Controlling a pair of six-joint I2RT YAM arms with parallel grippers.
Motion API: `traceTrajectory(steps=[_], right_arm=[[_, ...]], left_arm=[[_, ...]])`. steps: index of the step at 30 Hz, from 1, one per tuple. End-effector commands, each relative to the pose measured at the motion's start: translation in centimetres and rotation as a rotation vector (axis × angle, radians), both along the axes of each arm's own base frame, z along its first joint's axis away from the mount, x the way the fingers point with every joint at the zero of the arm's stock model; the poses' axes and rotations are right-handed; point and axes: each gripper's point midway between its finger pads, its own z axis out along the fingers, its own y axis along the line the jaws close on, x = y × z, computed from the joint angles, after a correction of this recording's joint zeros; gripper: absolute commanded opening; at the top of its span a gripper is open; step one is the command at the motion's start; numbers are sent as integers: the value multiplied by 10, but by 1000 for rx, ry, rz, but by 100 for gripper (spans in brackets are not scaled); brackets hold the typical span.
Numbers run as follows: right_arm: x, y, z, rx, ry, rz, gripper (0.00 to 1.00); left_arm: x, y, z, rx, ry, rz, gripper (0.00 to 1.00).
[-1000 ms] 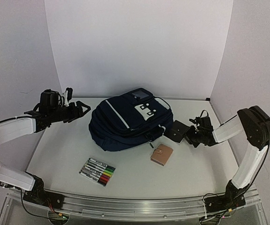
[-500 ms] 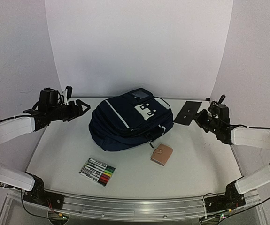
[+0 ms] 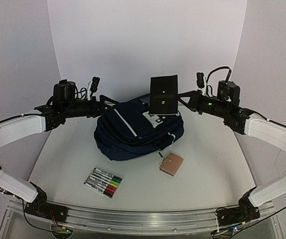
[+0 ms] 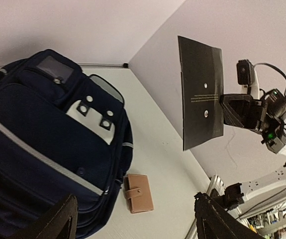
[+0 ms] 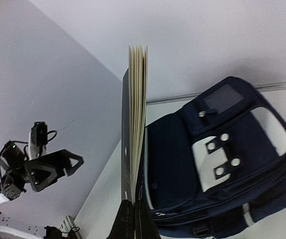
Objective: Pack the student bag
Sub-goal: Pick up the stationery from the center of the board.
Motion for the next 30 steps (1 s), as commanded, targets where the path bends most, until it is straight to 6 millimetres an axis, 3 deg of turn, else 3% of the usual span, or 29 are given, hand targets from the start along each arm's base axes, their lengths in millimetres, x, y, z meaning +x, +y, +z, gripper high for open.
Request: traceTrajectory(steps=[1,5,9,16,20,22,24,27,30], right_arm=[[-43,64,41,88,-88,314,0],[-62,88,55,158,-110,428,0],[-67,94,54,163,-107,456,0],[-64,96,39,149,-78,449,0],[-61,99,34,143,-69,448,0],[-57,101,29,128,-66,440,11],[-50,106,12,44,-58,414,33],[-40,124,-23,-214,-80,318,63],[-24,134,-52,-425,-106,208,73]], left_arm=[[-32,-51,39,-113,-88,-256,83],[-47,-75,43,-147,-95,-362,83],[-50,-79,47,-181,-101,-384,80],[-54,-75,58,-243,-128,-376,36],[-54,-73,58,-251,-127,-362,6],[-50,-69,59,-254,-128,-323,0],[-40,-60,53,-230,-124,-222,0],[-17,-34,41,-141,-97,-5,0],[7,4,24,-66,-30,166,0]])
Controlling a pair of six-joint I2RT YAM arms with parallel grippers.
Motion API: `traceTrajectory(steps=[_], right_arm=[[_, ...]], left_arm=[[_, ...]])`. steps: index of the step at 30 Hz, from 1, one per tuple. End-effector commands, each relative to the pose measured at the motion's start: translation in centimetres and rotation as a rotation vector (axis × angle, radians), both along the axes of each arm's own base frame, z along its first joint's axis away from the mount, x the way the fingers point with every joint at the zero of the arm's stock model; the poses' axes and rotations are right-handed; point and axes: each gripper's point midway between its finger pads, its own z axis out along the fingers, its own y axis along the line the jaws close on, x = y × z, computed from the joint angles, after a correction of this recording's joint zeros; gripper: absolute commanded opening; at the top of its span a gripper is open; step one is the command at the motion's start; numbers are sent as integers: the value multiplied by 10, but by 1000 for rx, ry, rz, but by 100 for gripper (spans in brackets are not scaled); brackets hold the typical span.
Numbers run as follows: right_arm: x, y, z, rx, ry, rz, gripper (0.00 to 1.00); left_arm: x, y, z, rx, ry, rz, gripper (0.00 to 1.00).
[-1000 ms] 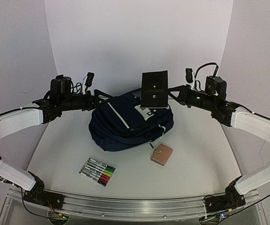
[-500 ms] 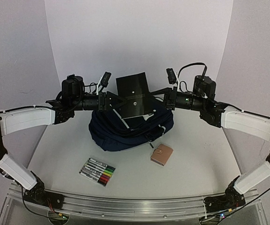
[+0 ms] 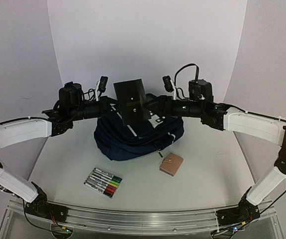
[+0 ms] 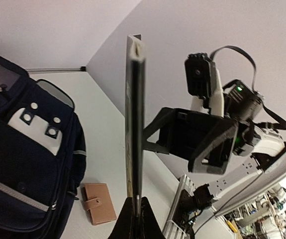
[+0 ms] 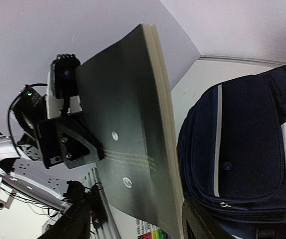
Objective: Pack the student bag
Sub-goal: Pick up the stationery from the center of the board.
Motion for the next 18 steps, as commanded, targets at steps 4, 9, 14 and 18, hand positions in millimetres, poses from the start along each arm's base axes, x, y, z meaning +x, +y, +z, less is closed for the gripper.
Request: traceTrajectory(steps=[4,9,14,18], right_arm=[[38,30,-63,-497,-256,-252,78],[46,78,-89,-693,-414,-301,80],[66,102,-118,-811,-491,-360,79],[83,100,-149,-923,-510,-425,70]], left_arm=[[52,109,-18,99,103,432,0],[64,173,-49,167,216,632,0],[60,197,-61,142,271,693,0],[57,198,-62,139,274,690,0]])
